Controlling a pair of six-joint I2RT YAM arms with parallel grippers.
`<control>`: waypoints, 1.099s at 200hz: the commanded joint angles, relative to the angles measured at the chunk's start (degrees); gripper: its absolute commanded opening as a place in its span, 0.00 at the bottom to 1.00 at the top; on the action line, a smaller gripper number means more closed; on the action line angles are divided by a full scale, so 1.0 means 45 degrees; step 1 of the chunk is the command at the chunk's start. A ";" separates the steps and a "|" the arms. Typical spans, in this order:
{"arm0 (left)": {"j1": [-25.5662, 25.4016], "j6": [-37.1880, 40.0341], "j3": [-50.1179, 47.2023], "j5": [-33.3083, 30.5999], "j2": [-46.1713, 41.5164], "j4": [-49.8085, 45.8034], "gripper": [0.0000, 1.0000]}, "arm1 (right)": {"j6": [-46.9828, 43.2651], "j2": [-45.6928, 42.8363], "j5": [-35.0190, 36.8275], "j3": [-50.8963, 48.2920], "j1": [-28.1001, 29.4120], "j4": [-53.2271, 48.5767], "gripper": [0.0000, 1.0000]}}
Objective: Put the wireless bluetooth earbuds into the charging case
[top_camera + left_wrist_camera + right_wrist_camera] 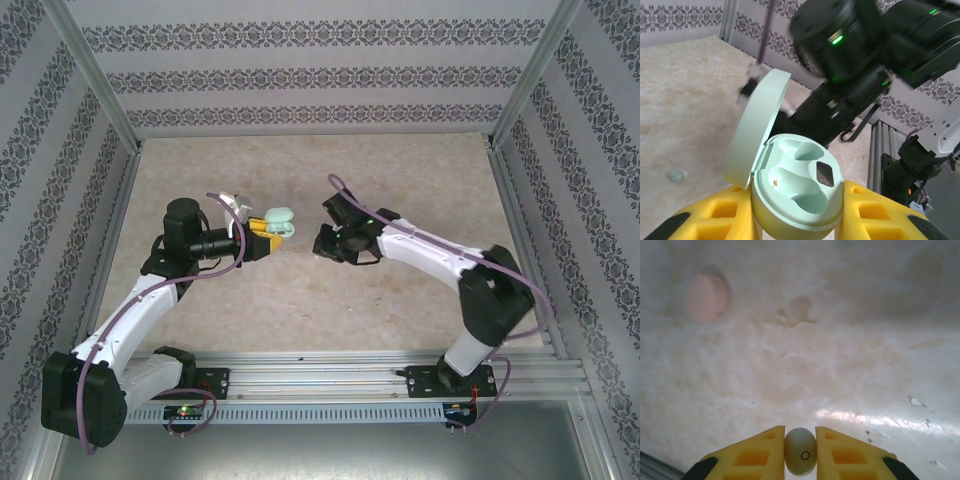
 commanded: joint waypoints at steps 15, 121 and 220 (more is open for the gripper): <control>0.0102 -0.0430 -0.0312 0.0541 0.0509 0.2685 0.17 | -0.0617 -0.2225 0.1514 -0.0359 -0.0105 -0.1261 0.17; -0.0696 -0.0394 -0.0187 0.0436 0.1921 0.5097 0.16 | -0.2427 -0.4459 0.2904 0.1861 0.1617 -0.2136 0.16; -0.1055 0.0459 -0.0129 0.0209 0.1430 0.3682 0.16 | -0.3414 -0.1951 0.2256 0.4268 0.3002 -0.1386 0.16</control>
